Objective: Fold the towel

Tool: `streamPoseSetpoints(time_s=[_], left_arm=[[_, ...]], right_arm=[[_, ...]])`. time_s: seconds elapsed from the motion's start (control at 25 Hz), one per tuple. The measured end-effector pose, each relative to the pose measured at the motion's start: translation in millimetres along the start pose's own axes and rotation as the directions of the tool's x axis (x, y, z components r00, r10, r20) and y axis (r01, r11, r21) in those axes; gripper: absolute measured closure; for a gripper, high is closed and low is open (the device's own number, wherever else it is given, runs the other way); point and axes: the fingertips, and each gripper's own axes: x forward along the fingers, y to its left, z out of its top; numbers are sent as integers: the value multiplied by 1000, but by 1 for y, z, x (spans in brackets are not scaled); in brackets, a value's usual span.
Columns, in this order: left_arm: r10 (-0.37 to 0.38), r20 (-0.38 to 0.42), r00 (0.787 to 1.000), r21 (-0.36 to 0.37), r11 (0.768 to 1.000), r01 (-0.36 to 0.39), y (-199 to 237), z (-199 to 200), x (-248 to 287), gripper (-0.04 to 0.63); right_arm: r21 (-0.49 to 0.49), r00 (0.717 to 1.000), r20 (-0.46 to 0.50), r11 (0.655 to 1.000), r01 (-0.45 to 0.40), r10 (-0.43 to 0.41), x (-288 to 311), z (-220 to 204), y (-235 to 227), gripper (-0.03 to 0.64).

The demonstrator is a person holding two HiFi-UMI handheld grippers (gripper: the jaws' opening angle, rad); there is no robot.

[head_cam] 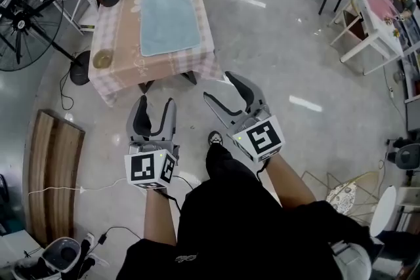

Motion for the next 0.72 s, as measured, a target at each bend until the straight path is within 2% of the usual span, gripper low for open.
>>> streamPoseSetpoints(time_s=[0.4,0.56,0.72], left_arm=[[31,-101,994,-32,999,-34,53,-23,144,336],[49,-158,986,-15,999,-52,76,-44,185,336],[63,-209,976,-36,997,-72,100,-62,216,336]], right_arm=[[3,998,-37,999,-54,54,112,-24,-115,365],[11,993,-70,995,-96,97,150,-47,-143,365],[54,987,-119,993,-105,111,180,-72,-162,365]])
